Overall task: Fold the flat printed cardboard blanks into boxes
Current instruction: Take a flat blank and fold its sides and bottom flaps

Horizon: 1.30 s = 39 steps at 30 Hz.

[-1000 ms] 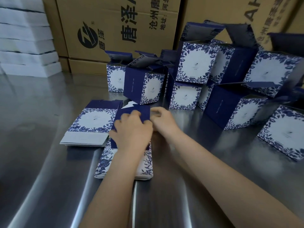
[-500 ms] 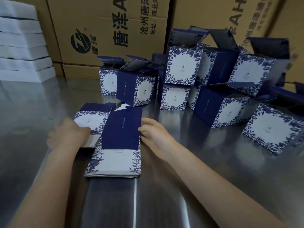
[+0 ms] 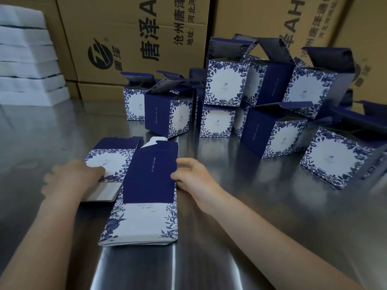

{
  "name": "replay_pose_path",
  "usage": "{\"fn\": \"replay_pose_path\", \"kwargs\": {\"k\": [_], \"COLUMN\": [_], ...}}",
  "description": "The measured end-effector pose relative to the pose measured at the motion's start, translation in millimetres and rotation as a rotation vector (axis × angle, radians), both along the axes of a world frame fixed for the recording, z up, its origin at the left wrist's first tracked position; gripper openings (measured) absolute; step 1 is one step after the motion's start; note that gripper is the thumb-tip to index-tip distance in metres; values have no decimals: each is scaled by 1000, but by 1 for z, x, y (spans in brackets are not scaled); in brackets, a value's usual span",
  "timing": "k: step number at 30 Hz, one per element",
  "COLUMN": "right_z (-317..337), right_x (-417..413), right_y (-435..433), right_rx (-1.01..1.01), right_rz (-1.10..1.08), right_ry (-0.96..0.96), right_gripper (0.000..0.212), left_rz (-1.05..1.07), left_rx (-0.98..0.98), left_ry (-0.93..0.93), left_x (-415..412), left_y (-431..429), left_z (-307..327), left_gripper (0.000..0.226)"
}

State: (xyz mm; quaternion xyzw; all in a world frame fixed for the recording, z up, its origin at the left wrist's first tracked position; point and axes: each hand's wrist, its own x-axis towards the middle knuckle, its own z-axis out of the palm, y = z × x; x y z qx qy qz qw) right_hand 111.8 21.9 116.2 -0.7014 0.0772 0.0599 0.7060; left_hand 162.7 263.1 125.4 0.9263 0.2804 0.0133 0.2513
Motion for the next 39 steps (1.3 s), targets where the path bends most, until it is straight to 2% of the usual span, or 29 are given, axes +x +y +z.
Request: {"fn": "replay_pose_path", "kwargs": {"k": [3,7,11,13,15,19,25,28,32,37,39], "right_z": [-1,-2,-1,4,10,20,39,40,44,43,44], "right_x": [-1,3,6,6,5,5,2,-3,-4,-7,-9], "right_y": [0,0,-8,-16,-26,-56,-114,-131,-139,-146,-147], "right_rx": [-116,-266,-205,-125,-68,51,183,176,114,106,80], "right_rz": [-43,-48,-30,15,57,-12,-114,-169,-276,-432,-445], "right_ry": [-51,-77,-27,40,103,153,61,-9,-112,-259,-342], "right_gripper": [36,59,46,38,34,35,48,49,44,32,36], "left_rz": [28,-15,-107,-154,-194,-333,-466,-435,-407,-408,-456], "left_rx": [29,102,164,151,107,-37,-346,-517,-792,-917,-950], "left_ry": [-60,-85,-79,-136,-220,-321,-392,-477,-590,-720,-744], "left_x": [-5,-8,-12,-15,-16,-14,-8,-8,-15,-21,-22], "left_y": [-10,-24,-39,-46,-53,-64,-104,-126,-152,-166,-167], "left_z": [-3,-1,2,3,6,11,16,23,25,17,11], "left_gripper": [58,60,40,30,30,42,55,55,30,37,46]}}
